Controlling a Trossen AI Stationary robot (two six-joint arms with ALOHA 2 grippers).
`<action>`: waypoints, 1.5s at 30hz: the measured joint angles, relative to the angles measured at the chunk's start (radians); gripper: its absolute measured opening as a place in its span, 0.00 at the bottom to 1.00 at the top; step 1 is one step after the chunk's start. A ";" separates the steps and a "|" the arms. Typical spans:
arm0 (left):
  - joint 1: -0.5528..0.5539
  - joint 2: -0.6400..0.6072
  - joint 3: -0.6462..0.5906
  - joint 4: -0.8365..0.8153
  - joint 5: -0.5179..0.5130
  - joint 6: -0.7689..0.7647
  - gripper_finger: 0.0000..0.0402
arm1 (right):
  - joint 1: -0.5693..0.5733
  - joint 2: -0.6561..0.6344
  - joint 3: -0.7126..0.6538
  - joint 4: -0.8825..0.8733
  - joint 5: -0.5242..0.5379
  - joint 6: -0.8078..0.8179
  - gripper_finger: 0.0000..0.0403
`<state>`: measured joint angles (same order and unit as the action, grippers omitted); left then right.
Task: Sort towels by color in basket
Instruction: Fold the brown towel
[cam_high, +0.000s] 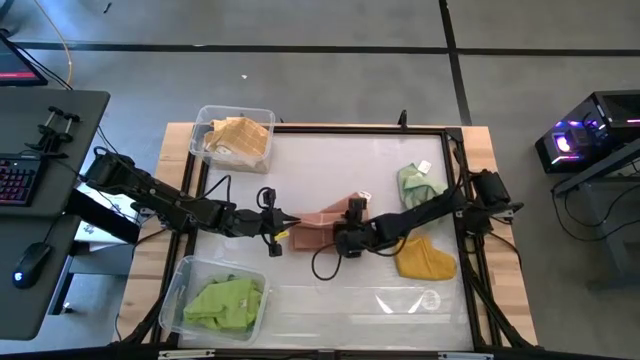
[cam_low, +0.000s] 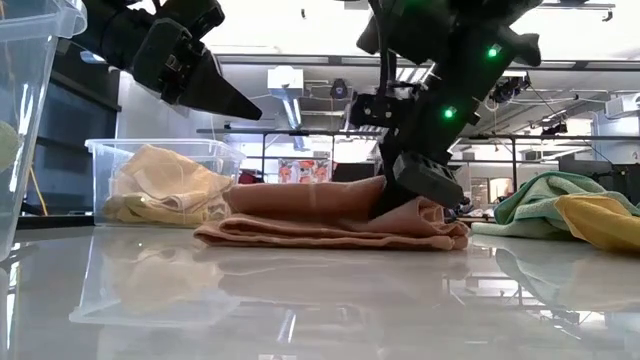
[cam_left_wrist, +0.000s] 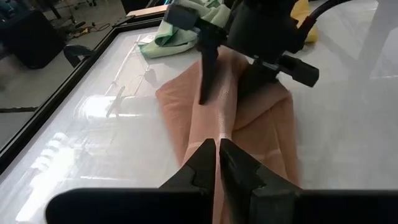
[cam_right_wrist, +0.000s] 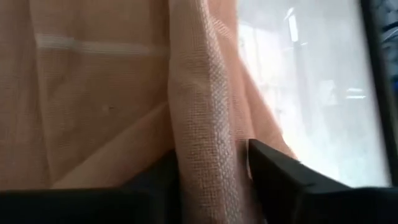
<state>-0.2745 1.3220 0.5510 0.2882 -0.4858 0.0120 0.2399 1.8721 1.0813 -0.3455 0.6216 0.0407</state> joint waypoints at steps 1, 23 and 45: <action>0.000 0.000 0.000 0.000 0.000 0.000 0.02 | -0.005 0.000 0.000 -0.001 -0.019 0.001 0.33; 0.000 0.000 0.000 -0.007 0.000 0.000 0.02 | -0.006 -0.220 0.167 -0.227 -0.642 -0.016 0.03; 0.000 0.000 0.000 -0.027 0.000 0.007 0.02 | -0.161 -0.263 -0.038 0.067 -1.089 0.005 0.04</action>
<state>-0.2745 1.3224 0.5510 0.2609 -0.4854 0.0187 0.0786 1.6092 1.0432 -0.2785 -0.4674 0.0455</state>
